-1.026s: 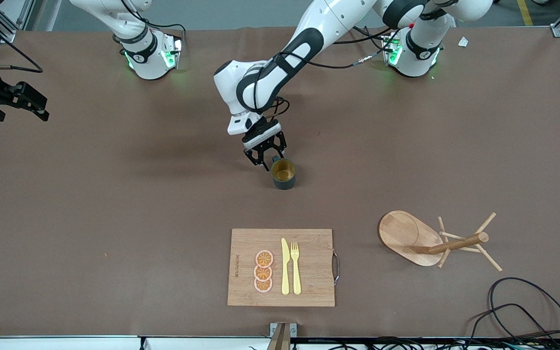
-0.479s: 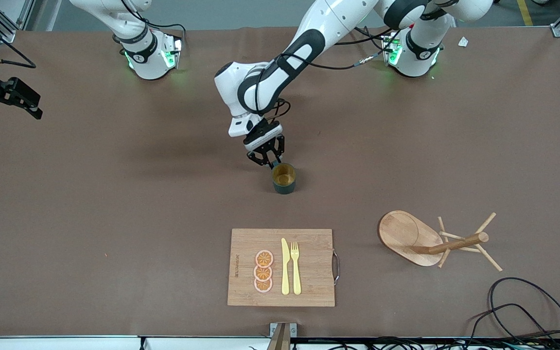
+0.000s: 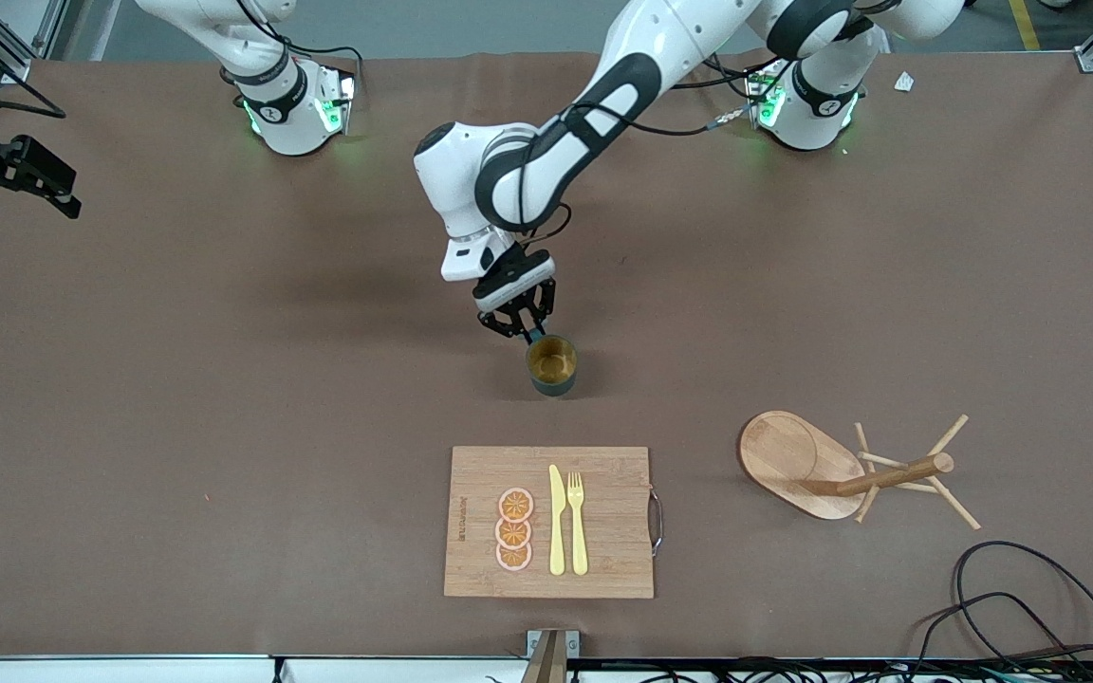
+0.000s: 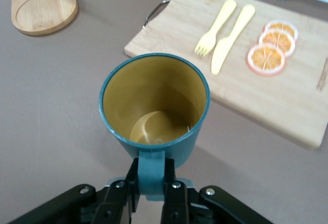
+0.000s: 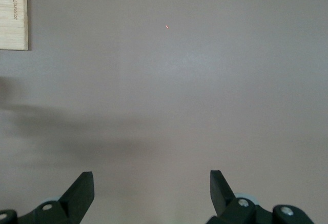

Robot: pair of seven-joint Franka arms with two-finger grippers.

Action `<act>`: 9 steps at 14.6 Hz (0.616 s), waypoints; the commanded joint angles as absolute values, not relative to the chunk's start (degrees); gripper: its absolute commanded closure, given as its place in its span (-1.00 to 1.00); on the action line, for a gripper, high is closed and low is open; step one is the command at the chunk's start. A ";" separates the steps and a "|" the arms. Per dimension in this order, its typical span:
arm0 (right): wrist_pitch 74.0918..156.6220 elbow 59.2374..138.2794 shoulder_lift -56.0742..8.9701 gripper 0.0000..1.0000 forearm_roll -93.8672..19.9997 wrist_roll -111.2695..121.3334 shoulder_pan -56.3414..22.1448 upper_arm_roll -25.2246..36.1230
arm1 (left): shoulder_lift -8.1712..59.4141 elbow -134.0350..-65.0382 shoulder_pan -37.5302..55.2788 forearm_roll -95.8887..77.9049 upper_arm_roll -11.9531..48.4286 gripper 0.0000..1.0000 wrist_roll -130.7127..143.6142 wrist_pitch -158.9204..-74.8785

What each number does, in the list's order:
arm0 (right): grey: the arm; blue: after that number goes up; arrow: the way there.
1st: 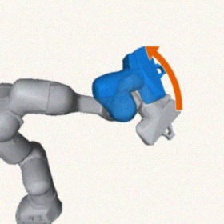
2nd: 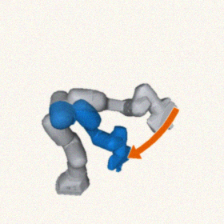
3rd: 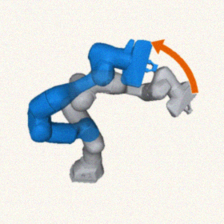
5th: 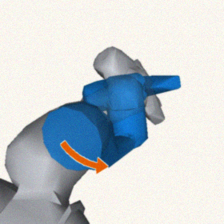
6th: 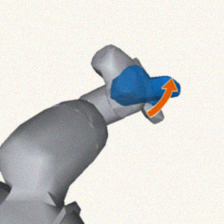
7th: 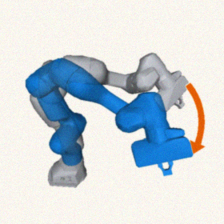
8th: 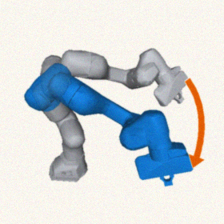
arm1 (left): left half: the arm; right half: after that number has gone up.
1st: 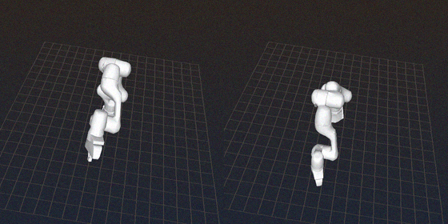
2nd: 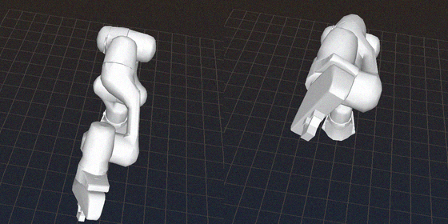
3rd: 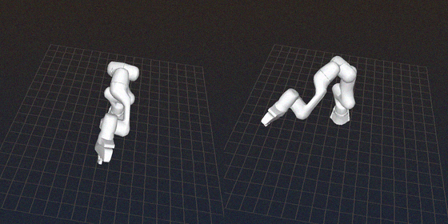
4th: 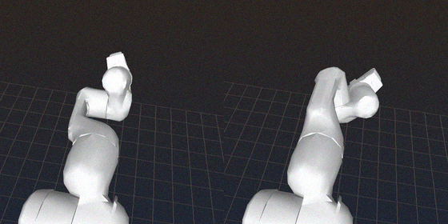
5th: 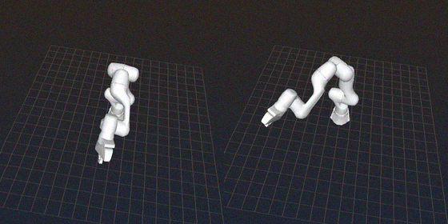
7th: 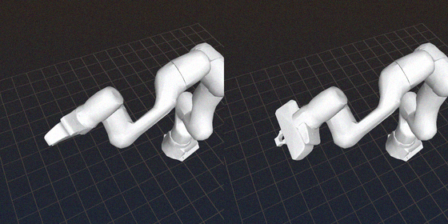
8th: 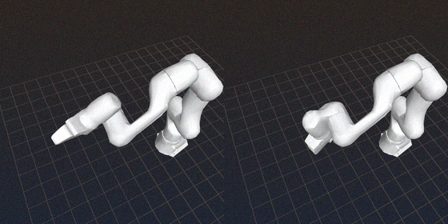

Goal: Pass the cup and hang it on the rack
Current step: 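Lift the mug with the left gripper toward the wooden rack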

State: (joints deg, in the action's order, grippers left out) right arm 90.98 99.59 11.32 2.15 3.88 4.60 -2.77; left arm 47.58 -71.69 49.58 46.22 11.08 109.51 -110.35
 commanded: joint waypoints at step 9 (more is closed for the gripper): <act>88.42 97.29 10.72 -1.00 1.93 3.34 3.26 -2.81 | 29.10 -72.68 27.71 7.69 11.69 0.99 87.92 -113.55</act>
